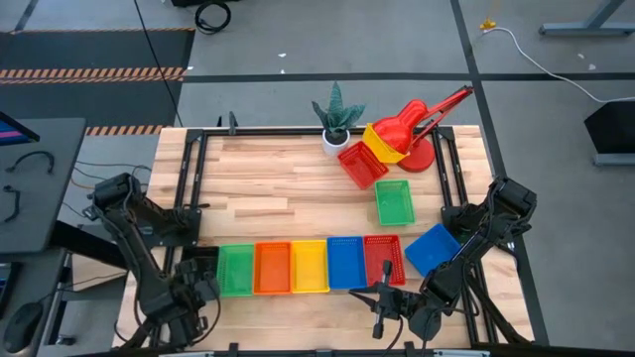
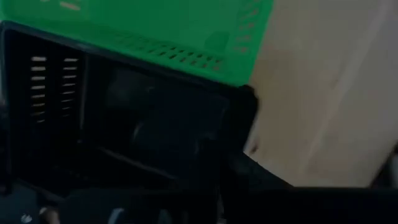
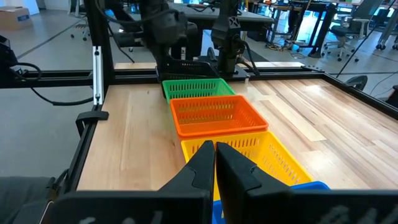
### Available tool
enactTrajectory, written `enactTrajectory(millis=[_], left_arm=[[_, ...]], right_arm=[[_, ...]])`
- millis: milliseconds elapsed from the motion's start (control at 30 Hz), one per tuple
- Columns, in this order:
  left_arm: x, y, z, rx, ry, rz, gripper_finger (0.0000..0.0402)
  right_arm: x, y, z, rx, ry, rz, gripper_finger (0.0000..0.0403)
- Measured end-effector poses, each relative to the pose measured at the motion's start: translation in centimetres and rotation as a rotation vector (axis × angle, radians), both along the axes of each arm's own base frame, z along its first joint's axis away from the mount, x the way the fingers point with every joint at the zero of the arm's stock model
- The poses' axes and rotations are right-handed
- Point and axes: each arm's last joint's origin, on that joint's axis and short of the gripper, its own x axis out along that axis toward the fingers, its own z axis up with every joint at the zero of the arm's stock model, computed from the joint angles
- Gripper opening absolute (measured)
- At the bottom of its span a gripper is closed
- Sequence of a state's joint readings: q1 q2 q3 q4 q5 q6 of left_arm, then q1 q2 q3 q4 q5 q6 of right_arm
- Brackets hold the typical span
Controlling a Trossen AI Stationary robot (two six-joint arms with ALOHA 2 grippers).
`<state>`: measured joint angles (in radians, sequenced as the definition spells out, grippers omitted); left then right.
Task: Stack baskets by color
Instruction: Stack the right black bin on top of the left black bin
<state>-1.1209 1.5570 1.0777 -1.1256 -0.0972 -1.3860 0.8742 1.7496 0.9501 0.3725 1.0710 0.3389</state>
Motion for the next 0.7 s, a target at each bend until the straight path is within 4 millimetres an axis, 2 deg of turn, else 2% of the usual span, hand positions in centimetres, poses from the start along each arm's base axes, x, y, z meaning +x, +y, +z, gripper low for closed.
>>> enactTrajectory(millis=[100,233,333,400,500,700], left_arm=[[-0.1,0.3,0.0,0.013,0.049,0.006,0.0004],[-0.1,0.4,1.9,0.049,0.081,0.014,0.0004],[0.1,0.2,3.4,0.055,0.033,0.035,0.0004],[0.3,-0.1,3.6,0.039,-0.02,0.036,0.0004],[0.6,-0.4,2.8,0.014,-0.081,0.026,0.0004],[0.3,0.2,-1.3,0.002,-0.082,0.039,0.0004]], right_arm=[[0.0,0.0,0.0,-0.001,0.0,0.0,0.002],[0.0,0.0,0.0,-0.001,0.001,0.0,0.002],[0.0,0.0,0.0,-0.001,0.0,0.0,0.002],[0.0,0.0,0.0,0.001,0.0,-0.001,0.002],[0.0,0.0,0.0,0.001,0.0,-0.001,0.002],[0.0,0.0,0.0,0.001,0.0,0.0,0.002]])
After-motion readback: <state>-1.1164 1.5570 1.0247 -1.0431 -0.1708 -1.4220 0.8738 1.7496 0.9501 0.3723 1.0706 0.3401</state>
